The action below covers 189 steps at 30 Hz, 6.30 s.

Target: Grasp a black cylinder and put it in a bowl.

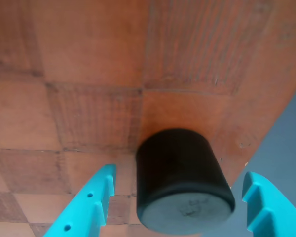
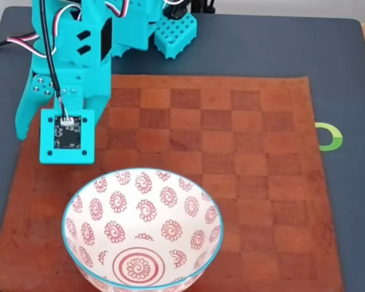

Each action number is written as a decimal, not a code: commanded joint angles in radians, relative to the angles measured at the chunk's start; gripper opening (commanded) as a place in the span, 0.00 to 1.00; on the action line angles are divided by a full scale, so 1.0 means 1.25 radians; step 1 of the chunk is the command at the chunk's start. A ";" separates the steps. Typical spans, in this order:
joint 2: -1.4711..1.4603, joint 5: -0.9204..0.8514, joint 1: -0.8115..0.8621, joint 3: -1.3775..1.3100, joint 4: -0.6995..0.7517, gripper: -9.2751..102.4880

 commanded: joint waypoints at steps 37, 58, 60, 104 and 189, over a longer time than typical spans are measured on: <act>0.009 -0.001 0.002 -0.063 0.009 0.24; 0.200 -0.004 0.015 -0.163 0.233 0.24; 0.202 -0.006 0.013 -0.205 0.268 0.24; -0.304 0.006 -0.293 -0.960 0.337 0.24; 0.484 0.211 -0.236 0.037 0.164 0.08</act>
